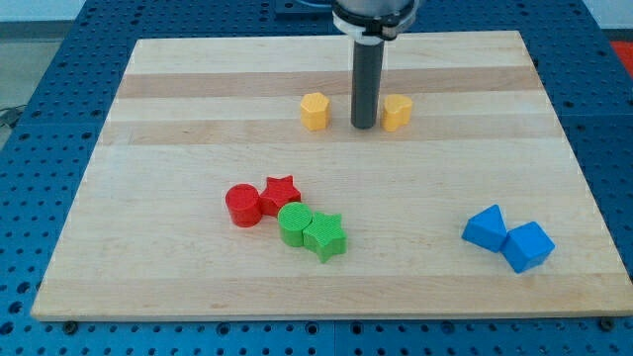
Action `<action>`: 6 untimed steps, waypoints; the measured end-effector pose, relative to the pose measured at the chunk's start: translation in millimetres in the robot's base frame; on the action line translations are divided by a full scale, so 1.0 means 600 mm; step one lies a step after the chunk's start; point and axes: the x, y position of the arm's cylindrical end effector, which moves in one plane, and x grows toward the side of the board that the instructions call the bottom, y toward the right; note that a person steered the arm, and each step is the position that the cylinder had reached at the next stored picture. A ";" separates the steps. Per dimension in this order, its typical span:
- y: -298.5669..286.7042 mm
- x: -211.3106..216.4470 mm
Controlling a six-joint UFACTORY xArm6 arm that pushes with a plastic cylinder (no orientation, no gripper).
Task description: Move the yellow hexagon diagonally top left to the yellow heart
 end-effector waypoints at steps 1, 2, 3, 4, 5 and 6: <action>-0.034 0.021; -0.073 0.009; -0.112 -0.018; -0.158 -0.073; -0.217 -0.119; -0.222 -0.090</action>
